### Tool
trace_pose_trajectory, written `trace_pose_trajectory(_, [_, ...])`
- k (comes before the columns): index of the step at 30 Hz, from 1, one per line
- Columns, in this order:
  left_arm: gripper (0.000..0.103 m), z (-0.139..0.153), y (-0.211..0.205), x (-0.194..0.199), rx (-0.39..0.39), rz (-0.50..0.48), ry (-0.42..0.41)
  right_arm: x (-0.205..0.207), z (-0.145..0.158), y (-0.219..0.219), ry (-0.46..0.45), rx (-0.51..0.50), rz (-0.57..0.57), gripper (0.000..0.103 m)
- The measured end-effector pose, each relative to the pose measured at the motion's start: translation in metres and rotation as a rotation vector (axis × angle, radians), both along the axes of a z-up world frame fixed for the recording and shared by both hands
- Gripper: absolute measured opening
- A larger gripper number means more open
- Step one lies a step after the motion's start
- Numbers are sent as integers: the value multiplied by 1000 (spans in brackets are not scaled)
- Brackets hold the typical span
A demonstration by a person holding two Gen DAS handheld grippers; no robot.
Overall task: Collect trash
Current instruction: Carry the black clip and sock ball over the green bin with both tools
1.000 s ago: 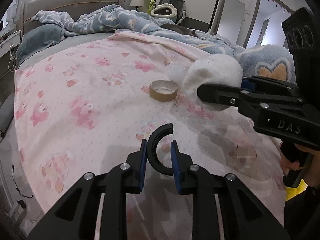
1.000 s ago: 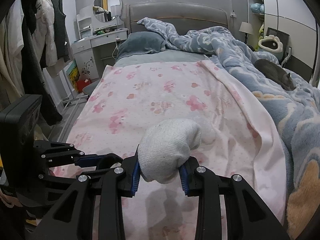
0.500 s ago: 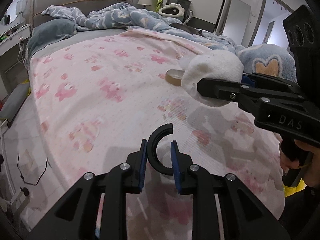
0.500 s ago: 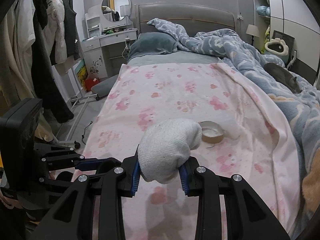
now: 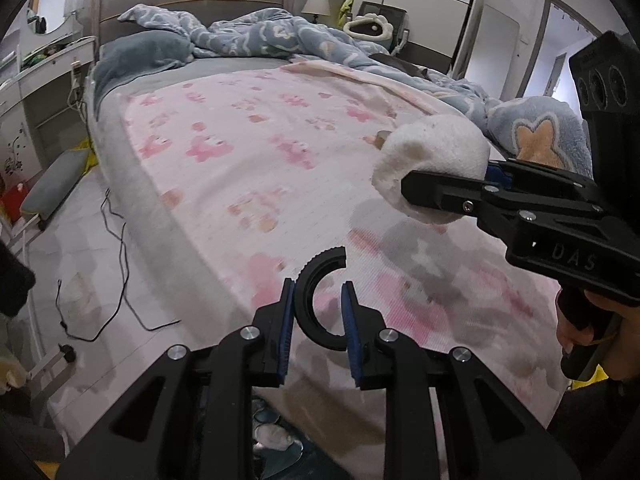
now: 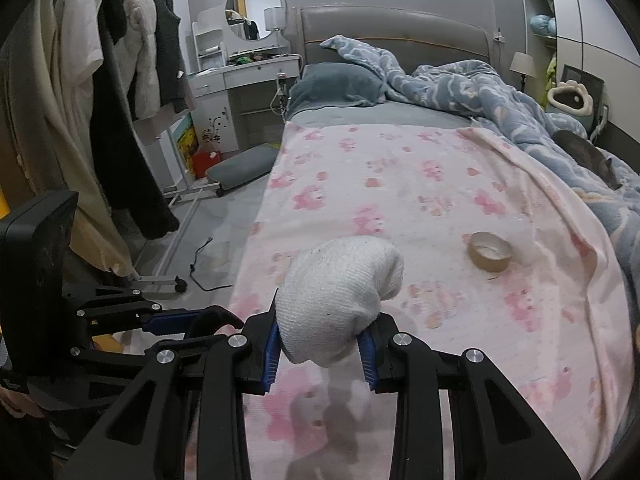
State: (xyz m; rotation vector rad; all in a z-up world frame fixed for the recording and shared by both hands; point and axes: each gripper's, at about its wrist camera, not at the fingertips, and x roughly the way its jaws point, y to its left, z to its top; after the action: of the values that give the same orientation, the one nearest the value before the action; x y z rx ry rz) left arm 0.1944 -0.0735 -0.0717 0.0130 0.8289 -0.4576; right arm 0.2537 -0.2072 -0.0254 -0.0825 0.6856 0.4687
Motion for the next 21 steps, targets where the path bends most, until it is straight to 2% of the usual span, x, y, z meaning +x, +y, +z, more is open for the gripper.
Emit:
trace_pose_trajectory(6, [25,-9,26,-15,24,31,28,-18,-4,30,7,6,35,33])
trace_pose_trajectory(13, [25,-33,58,-26,53,89,91,-34,-7,57,15,17,68,33])
trace_pose_trajectory(21, [25,-85,76,-38,117,111,206,-45,-10,87,28,29,101,33])
